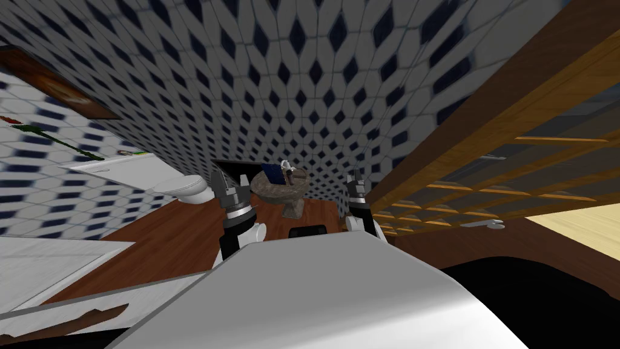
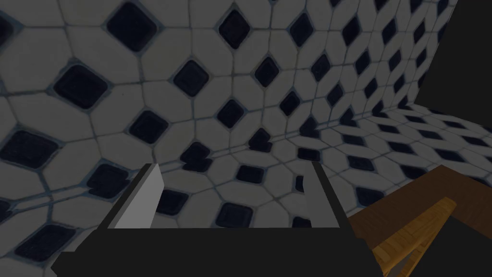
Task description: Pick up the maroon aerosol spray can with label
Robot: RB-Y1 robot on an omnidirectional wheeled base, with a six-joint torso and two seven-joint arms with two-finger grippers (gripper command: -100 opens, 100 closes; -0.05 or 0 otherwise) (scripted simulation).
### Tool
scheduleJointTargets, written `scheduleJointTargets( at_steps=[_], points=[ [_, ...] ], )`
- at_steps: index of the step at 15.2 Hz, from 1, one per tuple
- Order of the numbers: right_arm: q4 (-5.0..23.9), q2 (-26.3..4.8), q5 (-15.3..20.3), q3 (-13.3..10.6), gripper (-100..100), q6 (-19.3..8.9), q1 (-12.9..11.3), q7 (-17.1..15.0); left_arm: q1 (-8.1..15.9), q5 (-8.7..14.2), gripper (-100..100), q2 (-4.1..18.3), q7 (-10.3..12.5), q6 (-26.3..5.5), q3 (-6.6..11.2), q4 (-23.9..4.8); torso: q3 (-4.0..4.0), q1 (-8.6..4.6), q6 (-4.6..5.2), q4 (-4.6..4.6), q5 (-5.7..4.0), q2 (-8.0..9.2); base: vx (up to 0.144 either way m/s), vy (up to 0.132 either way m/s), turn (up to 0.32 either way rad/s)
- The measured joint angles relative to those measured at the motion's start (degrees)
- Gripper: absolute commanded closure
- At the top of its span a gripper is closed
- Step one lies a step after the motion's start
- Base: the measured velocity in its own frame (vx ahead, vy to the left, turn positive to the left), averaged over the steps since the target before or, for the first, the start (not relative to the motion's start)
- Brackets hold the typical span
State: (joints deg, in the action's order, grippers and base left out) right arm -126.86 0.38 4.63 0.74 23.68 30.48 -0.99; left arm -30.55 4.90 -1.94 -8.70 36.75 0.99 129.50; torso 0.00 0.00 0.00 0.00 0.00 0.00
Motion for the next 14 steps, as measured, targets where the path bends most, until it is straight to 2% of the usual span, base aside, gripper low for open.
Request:
scheduleJointTargets(
  at_steps=[6, 10, 14],
  points=[
    [0.0, 0.0, 0.0, 0.0, 0, 0.0, 0.0, 0.0, -0.53, 1.97, -100, 5.94, 0.01, -4.51, 0.55, 0.68, -0.03, -0.1, 0.01, -0.01, -0.02, -0.05, 0.012, -0.026, -0.032],
    [0.0, 0.0, 0.0, -0.01, 0, 0.0, 0.0, 0.0, -0.8, 3.98, -100, 9.08, 0.05, -8.92, 1.21, 1.34, -0.06, -0.14, 0.01, -0.02, -0.03, -0.1, 0.025, -0.035, -0.04],
    [0.0, 0.0, 0.0, 0.0, 0, 0.0, 0.0, 0.0, -0.73, 5.72, -100, 11.09, -0.01, -12.93, 1.63, 1.28, -0.07, -0.11, 0.01, -0.03, -0.02, -0.11, 0.023, -0.025, -0.023]
  ],
)
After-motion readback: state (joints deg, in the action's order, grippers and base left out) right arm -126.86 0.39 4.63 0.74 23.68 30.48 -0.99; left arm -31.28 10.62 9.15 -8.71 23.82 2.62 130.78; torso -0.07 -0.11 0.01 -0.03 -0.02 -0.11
